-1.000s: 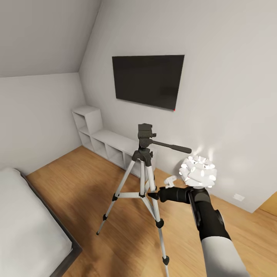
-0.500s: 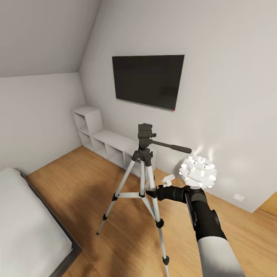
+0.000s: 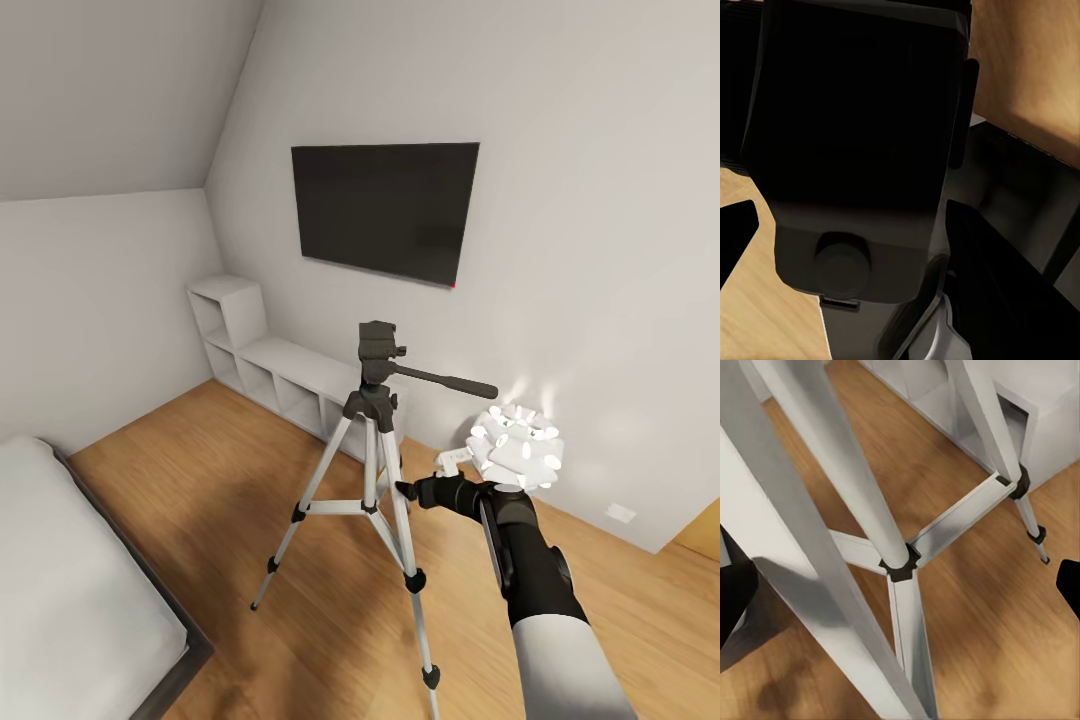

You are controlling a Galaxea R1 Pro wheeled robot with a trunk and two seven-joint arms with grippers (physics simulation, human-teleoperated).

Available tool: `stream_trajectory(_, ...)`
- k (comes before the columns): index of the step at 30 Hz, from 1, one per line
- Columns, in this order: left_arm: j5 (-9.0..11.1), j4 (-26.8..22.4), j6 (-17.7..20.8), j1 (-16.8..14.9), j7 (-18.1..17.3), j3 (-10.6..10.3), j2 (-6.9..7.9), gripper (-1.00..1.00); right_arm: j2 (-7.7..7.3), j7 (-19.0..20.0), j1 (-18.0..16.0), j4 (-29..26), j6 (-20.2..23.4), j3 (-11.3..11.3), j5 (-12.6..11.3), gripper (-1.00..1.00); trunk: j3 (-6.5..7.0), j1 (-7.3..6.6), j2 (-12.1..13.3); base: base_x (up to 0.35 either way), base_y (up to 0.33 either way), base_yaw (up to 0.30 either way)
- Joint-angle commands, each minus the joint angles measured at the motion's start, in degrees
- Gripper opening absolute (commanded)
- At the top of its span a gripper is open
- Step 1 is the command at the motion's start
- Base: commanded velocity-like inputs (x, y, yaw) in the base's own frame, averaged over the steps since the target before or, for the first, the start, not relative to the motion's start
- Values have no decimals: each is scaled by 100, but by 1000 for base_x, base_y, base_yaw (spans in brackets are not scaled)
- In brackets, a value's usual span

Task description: Attach the digital camera to the camera tripod in the bedroom.

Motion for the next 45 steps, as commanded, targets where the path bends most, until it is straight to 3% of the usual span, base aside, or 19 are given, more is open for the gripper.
stream_trajectory(1, 46, 2, -13, -3, -21, -50, 1, -100, 8, 52, -7, -7, 11, -22, 57, 100, -12, 3, -12, 0, 0, 0)
stream_trajectory(20, 47, 2, -13, -3, -21, -48, 1, -100, 8, 121, -7, 338, -28, 28, 66, 100, -12, 3, -12, 0, 0, 0)
stream_trajectory(29, 43, 2, -13, -3, -21, -49, 1, -100, 8, 106, -7, 717, -636, 38, 66, 100, -12, 3, -12, 0, 0, 0)
stream_trajectory(41, 43, 2, -19, -3, -21, -52, 1, -100, 8, 104, -7, 782, -710, 38, 60, 100, -12, 3, -12, 0, 0, 0)
stream_trajectory(45, 43, 2, -20, -3, -21, -52, -1, -100, 8, 104, -7, 909, -766, 36, -50, 100, -12, 3, -12, 0, 0, 0)
